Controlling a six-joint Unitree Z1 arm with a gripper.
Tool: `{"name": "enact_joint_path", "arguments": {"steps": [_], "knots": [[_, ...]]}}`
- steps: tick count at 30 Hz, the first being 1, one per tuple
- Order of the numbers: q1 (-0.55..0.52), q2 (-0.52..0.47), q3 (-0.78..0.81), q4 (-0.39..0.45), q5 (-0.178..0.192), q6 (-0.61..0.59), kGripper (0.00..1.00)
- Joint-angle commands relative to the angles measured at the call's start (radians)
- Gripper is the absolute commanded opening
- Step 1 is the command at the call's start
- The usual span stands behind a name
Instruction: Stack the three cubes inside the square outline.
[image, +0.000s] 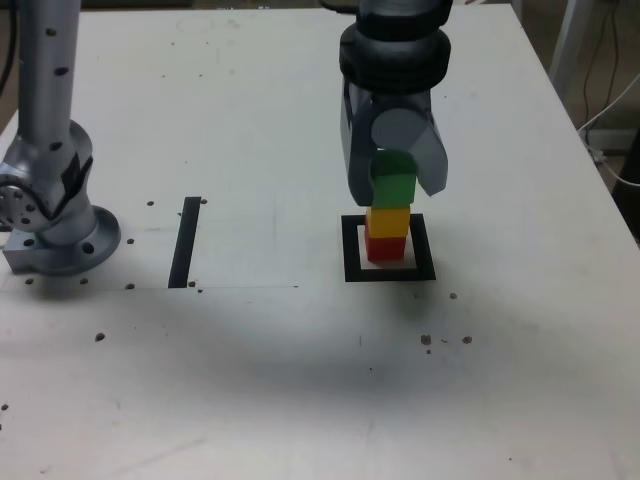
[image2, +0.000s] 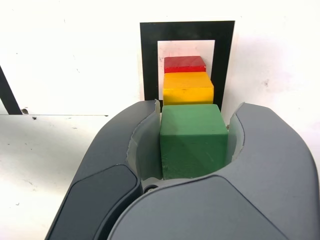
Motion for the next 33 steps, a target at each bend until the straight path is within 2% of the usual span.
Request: {"name": "enact_joint_path", "arguments": {"steps": [1,16,21,24,27,28,29,31,33], "knots": [[0.003,0.004,0.003,-0.003,0.000,0.001,0.05],[0.022,0.022,0.010,-0.008,-0.021,0.002,0.10],[0.022,0.024,0.007,-0.003,-0.020,0.003,0.19],[0.022,0.024,0.007,0.004,-0.022,0.004,0.36],[0.022,0.021,0.011,0.011,-0.026,0.008,0.66],[0.022,0.019,0.014,0.014,-0.027,0.010,0.79],[0.022,0.017,0.015,0.016,-0.027,0.011,0.87],[0.022,0.013,0.017,0.022,-0.024,0.012,0.97],[0.022,0.009,0.015,0.027,-0.021,0.012,0.99]]}}
